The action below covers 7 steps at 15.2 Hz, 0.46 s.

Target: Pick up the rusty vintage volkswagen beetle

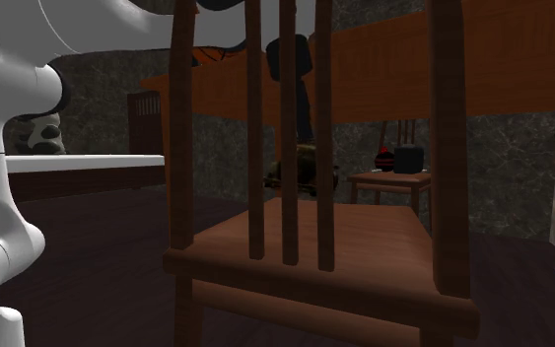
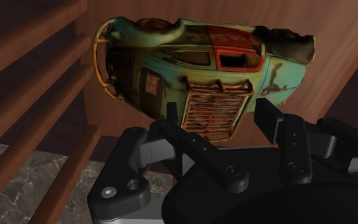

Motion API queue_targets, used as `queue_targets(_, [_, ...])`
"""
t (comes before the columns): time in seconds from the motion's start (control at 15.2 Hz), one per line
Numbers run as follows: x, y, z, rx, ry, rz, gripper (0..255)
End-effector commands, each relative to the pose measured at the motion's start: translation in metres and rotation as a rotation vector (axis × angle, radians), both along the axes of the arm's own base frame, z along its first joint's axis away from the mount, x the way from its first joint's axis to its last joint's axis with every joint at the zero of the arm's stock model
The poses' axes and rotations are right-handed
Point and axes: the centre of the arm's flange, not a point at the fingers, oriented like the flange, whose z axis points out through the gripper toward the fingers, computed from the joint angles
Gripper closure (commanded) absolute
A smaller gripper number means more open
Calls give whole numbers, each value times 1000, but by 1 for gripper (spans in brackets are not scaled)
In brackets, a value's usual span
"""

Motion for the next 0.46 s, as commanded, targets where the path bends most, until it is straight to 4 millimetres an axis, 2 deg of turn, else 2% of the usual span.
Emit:
queue_targets(0.0, [0, 0, 12, -1, -2, 0, 255])
queue_targets(0.26, [0, 0, 34, -1, -2, 0, 255])
queue_targets(0.4, [0, 0, 34, -1, -2, 0, 255])
